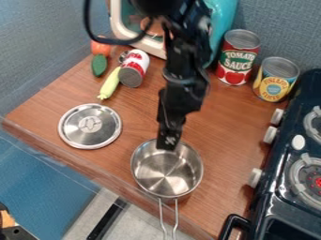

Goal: Put the silver pot on the bottom right of the table

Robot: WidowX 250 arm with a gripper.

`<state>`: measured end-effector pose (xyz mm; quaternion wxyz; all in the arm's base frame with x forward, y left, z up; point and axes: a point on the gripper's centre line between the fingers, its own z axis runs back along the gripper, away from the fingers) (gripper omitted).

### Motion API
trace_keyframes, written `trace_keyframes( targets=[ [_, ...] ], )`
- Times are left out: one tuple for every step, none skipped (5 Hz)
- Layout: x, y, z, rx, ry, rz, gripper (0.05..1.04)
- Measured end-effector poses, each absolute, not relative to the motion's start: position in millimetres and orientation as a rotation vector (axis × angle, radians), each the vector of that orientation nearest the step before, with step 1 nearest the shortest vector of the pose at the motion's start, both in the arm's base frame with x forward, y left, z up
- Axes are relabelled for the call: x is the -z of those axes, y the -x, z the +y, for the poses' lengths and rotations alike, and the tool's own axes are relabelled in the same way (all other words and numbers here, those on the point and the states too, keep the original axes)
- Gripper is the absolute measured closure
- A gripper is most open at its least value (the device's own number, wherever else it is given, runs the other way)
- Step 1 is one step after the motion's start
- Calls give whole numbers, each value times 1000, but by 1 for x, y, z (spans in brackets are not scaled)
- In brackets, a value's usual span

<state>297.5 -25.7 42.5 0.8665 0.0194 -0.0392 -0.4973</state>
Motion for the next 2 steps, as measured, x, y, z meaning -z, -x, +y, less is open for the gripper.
trace_keyframes(
  targets=[
    [-73, -297, -18, 1125, -53, -102, 83],
    [-75, -298, -16, 1127, -59, -110, 83]
  ],
)
